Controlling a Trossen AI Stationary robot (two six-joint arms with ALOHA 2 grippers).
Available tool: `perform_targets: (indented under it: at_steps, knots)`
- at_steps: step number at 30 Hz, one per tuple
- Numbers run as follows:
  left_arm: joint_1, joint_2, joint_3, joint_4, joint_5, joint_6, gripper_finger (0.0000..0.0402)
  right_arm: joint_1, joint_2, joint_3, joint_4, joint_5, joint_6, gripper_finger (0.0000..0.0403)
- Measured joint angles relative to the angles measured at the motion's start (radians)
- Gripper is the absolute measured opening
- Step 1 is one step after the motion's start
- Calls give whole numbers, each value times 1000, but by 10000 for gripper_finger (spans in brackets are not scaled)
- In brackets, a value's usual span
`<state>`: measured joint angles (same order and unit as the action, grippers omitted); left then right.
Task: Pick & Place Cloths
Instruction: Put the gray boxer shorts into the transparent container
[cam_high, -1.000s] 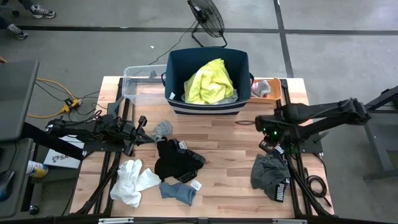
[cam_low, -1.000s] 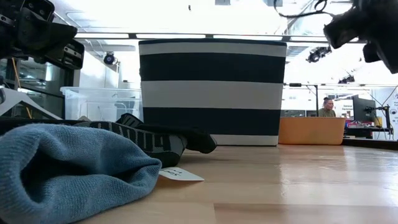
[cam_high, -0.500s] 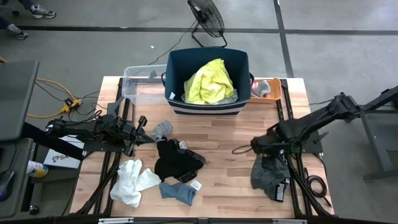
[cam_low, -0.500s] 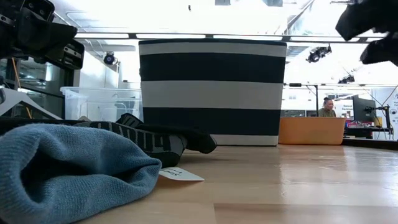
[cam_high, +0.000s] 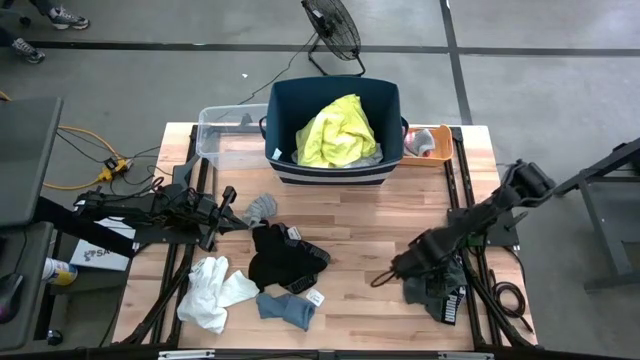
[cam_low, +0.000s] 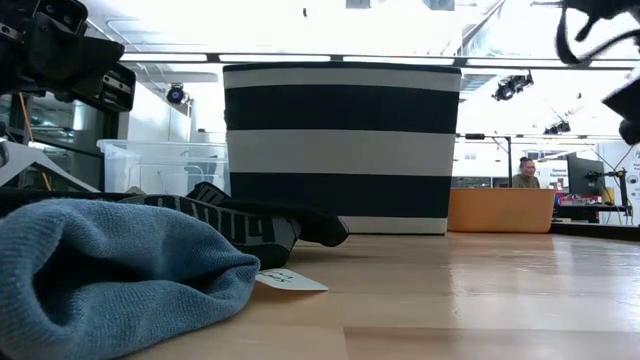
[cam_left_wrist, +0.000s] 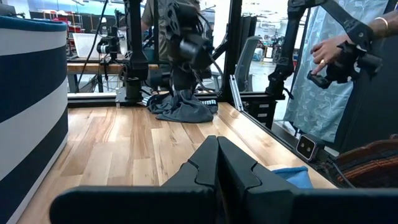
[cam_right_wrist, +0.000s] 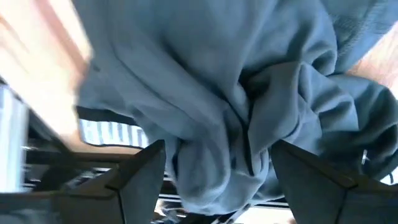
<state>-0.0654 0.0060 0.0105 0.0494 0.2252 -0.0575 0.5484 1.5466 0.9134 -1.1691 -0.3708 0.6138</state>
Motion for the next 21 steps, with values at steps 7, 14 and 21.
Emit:
perform_targets:
  at_steps: [7,14,21]
  knots:
    - [0,0,0,0,0,0,1,46,92,0,2,7,-20,283]
    - [0,0,0,0,0,0,1,108,144,0,63,33,-19,283]
    - [0,0,0,0,0,0,1,147,185,-1,99,31,-17,283]
